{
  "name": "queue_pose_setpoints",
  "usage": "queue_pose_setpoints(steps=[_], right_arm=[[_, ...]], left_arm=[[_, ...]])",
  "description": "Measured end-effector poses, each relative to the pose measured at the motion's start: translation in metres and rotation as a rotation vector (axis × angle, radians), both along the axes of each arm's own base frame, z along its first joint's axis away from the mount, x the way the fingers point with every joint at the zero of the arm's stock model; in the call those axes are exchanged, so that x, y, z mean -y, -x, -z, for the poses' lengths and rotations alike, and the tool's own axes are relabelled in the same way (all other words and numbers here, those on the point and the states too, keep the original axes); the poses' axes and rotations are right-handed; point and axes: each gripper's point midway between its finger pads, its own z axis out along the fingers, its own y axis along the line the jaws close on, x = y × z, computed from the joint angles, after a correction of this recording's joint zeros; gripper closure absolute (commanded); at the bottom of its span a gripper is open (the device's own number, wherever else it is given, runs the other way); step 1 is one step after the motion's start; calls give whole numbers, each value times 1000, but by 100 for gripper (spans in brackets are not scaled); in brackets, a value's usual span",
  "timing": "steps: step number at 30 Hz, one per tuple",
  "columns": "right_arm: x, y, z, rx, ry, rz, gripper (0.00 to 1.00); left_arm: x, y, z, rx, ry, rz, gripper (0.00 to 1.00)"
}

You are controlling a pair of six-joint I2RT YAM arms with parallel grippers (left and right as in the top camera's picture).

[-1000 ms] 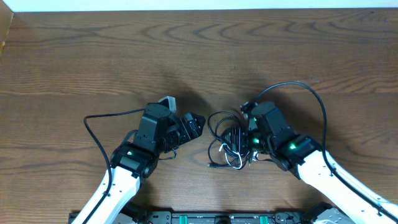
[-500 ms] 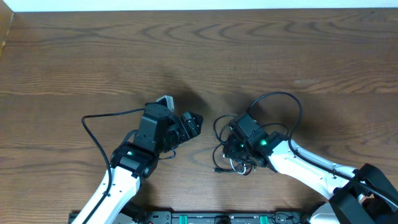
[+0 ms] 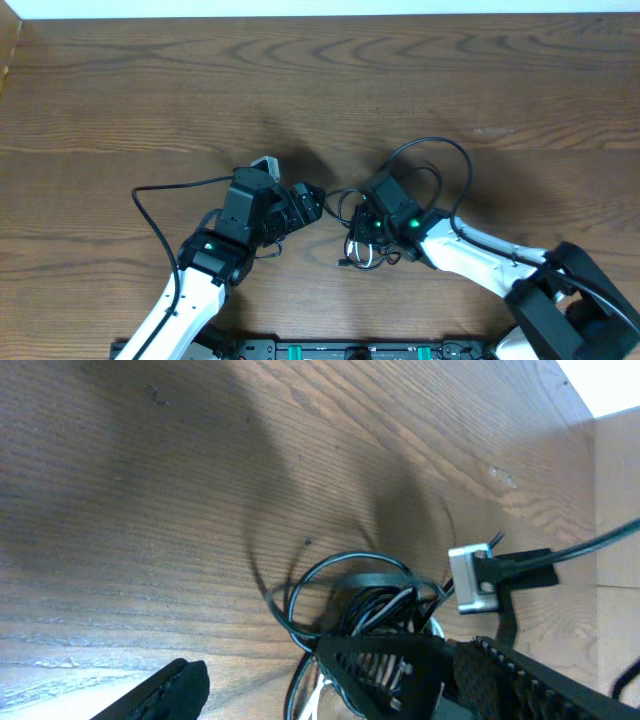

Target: Untangle cables

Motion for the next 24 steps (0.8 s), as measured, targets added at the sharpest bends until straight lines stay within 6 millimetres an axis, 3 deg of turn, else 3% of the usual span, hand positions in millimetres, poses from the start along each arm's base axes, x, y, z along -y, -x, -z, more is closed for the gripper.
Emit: queue_pose_setpoints(steps=[2,5,6,9,11,16,24], right_arm=[[-5,4,-17,44,-52,-113,99],[-10,13,-67,167,-169,-317,99],[-7,19,-89,224,-207,-388,99],[3,39,-127,327,-283,-537,99],[8,48,-144,382,-321,-598,99],[8,66,-164,453,-394,-710,99],[15,66,-164,408,-416,-678,99]], left_arm=[[0,0,0,0,1,1,17],[6,-1,-5,22,21,30,17],[10,-3,-10,44,36,52,17],[28,-5,-30,133,106,157,17],[39,-6,-46,193,163,222,17],[71,9,-95,360,331,452,17],[80,35,-96,406,346,645,17]])
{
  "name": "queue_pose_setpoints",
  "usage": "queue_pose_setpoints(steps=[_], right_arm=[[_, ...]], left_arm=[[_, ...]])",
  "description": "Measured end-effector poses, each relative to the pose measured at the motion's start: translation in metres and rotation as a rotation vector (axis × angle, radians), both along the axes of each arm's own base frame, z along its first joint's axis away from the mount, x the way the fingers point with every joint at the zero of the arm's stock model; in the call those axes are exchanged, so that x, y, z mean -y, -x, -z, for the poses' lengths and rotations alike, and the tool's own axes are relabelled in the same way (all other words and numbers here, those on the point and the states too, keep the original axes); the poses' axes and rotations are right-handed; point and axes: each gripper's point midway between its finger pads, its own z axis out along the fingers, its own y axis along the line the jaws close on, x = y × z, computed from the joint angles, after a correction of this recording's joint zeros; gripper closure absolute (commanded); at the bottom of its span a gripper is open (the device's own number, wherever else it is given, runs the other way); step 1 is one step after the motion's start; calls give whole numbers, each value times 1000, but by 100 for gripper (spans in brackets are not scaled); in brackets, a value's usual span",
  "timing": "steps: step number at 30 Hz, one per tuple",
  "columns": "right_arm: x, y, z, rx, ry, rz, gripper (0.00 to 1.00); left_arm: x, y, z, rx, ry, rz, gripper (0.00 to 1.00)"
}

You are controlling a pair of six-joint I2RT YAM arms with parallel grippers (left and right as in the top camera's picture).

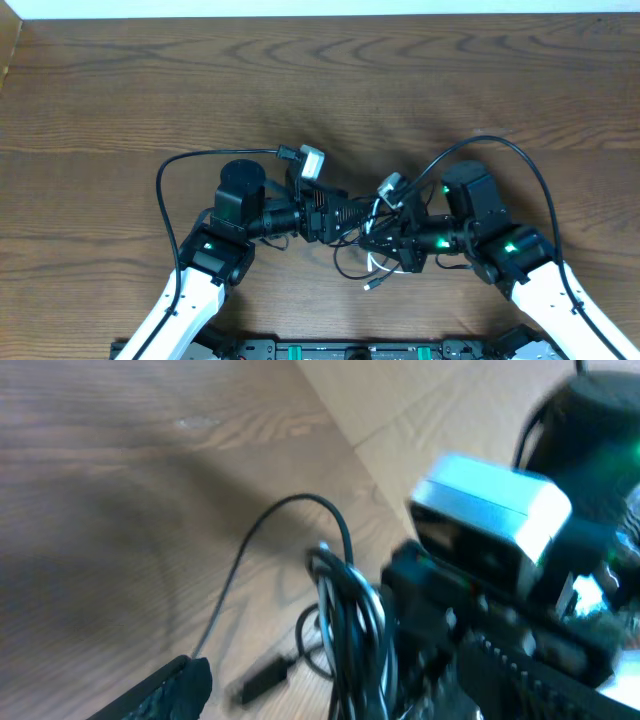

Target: Untangle cables

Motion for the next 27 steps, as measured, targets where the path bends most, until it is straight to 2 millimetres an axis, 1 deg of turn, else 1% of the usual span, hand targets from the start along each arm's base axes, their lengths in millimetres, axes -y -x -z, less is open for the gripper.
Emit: queue_pose_setpoints(steps=[3,6,8,10,14,17,19,22,24,27], right_arm=[[15,-5,11,-85,48,84,99],[36,-10,27,-185,119,193,99],[43,-13,31,-207,136,227,99],[47,-13,34,-222,149,243,99],[44,-7,31,-245,130,217,99],[43,1,30,-278,118,196,99],[43,4,30,-296,117,189,99],[42,6,30,-303,111,183,99],[41,7,29,-306,105,178,99],[41,8,28,-309,98,172,99]], left_arm=[[-3,-1,0,73,-15,23,17],[-16,-13,-2,124,-23,-14,17],[-23,-19,-3,137,-26,-36,17],[-25,-19,-5,158,-24,-29,17],[-18,-5,-10,231,-19,49,17],[-8,6,-9,262,-24,108,16],[-2,13,-7,271,-33,134,12],[5,18,1,271,-70,141,3],[11,19,8,276,-102,137,0],[19,20,16,287,-149,124,0]])
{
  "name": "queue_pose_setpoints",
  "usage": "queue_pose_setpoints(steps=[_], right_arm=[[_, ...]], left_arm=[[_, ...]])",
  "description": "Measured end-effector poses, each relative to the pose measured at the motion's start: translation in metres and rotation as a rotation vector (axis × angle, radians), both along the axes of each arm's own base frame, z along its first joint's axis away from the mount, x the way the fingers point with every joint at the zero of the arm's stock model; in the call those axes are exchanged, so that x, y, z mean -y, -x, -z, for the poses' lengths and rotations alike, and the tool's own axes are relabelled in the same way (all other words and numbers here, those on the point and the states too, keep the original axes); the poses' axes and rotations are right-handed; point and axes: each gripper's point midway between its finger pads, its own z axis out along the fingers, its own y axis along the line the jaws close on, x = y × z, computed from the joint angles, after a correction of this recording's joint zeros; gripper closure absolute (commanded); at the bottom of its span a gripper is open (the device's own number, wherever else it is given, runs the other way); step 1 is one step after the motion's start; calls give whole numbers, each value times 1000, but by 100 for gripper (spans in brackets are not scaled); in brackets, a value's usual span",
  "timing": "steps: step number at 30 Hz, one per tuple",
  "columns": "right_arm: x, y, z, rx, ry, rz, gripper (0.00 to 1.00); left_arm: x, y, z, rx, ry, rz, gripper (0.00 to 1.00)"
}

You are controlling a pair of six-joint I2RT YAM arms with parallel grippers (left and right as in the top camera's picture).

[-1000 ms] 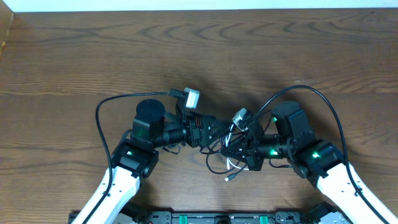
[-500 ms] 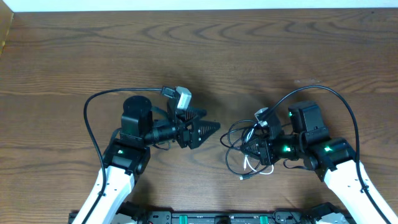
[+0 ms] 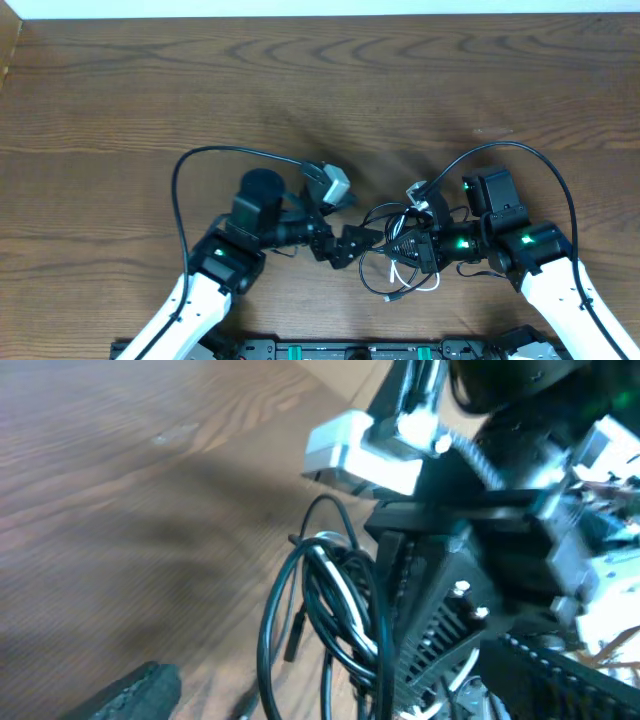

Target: Untangle cables

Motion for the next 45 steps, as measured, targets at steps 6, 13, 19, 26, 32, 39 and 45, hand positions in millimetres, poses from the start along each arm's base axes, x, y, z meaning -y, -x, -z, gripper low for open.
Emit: queue_pose_setpoints(steps=[6,13,19,26,32,39,45], right_arm=[[-3,3,-4,-11,-30,-16,99],[-2,8,-2,-22,-22,-28,99],[-3,21,-5,22,-53,-124,99],[-11,33,-27,182,-200,-291,99],[-13,44,-41,266,-268,-353,99],[5,24,-9,235,-18,-225,98],[64,-12,42,50,427,200,64]], left_arm=[[7,-11,30,-2,-115,-82,68],[2,-31,64,-63,-207,-191,92],[-39,-71,61,-162,-185,-493,92],[-102,-91,82,-337,-216,-773,92],[-187,-101,107,-461,-291,-1127,92],[-191,-108,100,-496,-207,-1135,92],[-162,-119,75,-442,-75,-971,92]])
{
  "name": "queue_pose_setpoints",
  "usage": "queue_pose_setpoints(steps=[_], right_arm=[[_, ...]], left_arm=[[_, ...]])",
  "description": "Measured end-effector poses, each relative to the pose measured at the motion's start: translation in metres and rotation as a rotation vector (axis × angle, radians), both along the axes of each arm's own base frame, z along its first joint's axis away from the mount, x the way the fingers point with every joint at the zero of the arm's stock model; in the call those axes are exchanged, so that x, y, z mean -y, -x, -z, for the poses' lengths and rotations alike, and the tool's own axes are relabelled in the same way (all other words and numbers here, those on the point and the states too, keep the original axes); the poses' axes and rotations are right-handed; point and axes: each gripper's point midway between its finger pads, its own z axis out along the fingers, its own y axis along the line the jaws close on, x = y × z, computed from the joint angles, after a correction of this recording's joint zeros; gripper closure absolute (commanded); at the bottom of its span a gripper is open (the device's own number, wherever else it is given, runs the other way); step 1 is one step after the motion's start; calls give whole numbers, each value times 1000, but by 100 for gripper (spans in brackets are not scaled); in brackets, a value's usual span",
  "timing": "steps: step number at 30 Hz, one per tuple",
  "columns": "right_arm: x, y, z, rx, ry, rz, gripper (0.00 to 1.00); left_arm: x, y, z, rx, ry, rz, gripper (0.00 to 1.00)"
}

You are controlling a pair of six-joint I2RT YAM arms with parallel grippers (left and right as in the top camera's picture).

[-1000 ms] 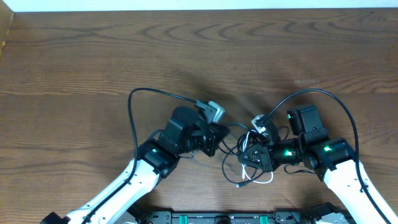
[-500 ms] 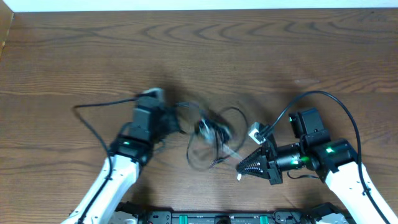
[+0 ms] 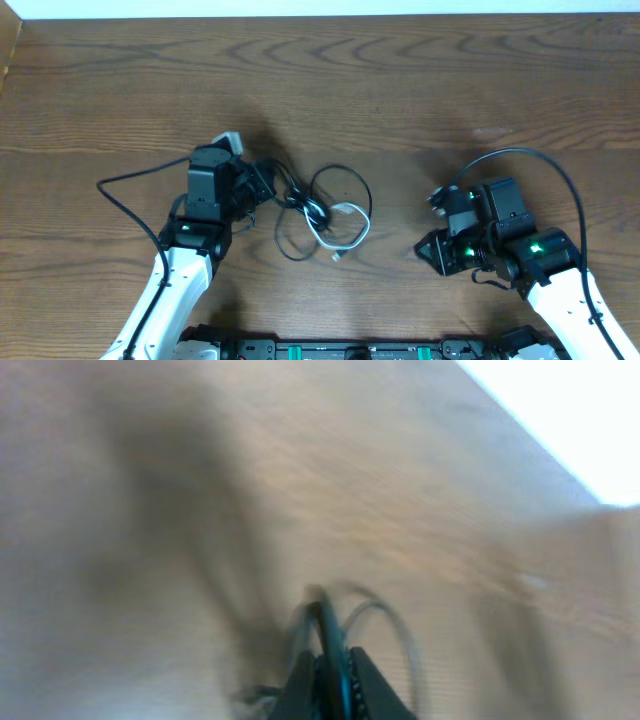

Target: Untangle cables

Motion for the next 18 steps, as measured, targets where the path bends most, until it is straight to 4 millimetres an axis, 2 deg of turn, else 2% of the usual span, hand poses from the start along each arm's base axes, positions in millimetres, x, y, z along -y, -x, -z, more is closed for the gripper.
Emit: queue_pose_setpoints(steps=[3,6,11,15,18], right_arm=[[12,-17,1,27,49,135,58],[2,-32,-9,90,-10,132,53],[-37,-49,-42,247,-181,-14,45],[-66,-56,-58,363,-236,-116,49],[-98,-64,-60,450,-272,-206,50]], left_arm=[[17,0,-13,57,49,106,92],[28,6,-17,64,76,174,92],[40,12,-19,70,91,238,92],[44,15,-18,63,98,254,93],[44,18,-15,44,99,258,92]])
